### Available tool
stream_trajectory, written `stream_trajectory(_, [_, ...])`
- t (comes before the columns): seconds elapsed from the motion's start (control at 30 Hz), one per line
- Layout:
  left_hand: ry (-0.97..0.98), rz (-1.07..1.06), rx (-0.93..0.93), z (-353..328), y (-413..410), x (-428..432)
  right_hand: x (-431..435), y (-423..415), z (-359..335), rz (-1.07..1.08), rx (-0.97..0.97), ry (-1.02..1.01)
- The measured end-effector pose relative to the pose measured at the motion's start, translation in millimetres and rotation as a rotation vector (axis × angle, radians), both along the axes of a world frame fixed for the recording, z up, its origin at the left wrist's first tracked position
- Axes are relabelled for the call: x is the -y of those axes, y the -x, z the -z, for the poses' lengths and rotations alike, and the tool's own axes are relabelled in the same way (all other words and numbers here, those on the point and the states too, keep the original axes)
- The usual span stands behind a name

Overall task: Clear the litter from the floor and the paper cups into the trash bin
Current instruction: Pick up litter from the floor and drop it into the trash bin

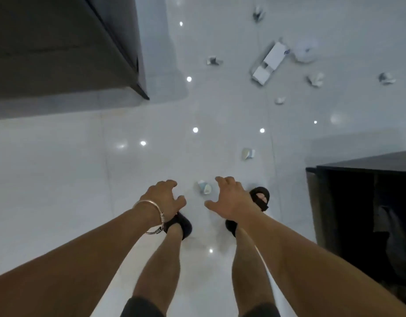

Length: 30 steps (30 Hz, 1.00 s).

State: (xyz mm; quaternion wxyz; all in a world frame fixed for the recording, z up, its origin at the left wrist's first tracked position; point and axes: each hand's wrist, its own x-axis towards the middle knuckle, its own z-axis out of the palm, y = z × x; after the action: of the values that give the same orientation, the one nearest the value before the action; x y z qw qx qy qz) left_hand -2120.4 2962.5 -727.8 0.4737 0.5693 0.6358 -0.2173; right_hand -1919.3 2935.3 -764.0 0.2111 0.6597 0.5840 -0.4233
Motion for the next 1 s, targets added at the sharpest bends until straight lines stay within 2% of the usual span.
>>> stream_trajectory(0.13, [0.006, -0.067, 0.007, 129.7, -10.0, 4.0, -7.7, -6.9, 145.9, -0.133, 0.010, -0.003])
stream_trajectory(0.23, [0.034, -0.071, 0.009, 219.1, -18.5, 14.8, 10.6, -16.4, 241.6, -0.145, 0.037, 0.036])
stream_trajectory(0.3, [0.039, -0.081, 0.005, 265.9, -21.7, 22.2, 31.1, -19.4, 291.1, -0.132, 0.040, 0.030])
stream_trajectory(0.4, [0.051, -0.149, 0.006, 312.3, -24.2, 32.9, 57.3, -11.2, 338.6, -0.139, 0.031, -0.085])
stream_trajectory(0.6, [0.131, -0.241, 0.011, 329.4, -33.0, 38.5, 56.3, 9.5, 350.7, 0.023, 0.004, -0.211])
stream_trajectory(0.77, [0.105, -0.435, 0.105, 293.6, -54.3, 4.2, 32.7, -2.5, 298.6, 0.029, -0.243, -0.465])
stream_trajectory(0.9, [0.054, -0.331, 0.138, 273.9, -81.3, -26.5, 5.3, -33.4, 266.6, -0.006, -0.303, -0.627])
stream_trajectory(1.0, [-0.022, -0.303, 0.162, 274.0, -102.6, -42.0, -12.6, -77.0, 265.3, -0.105, -0.254, -0.544])
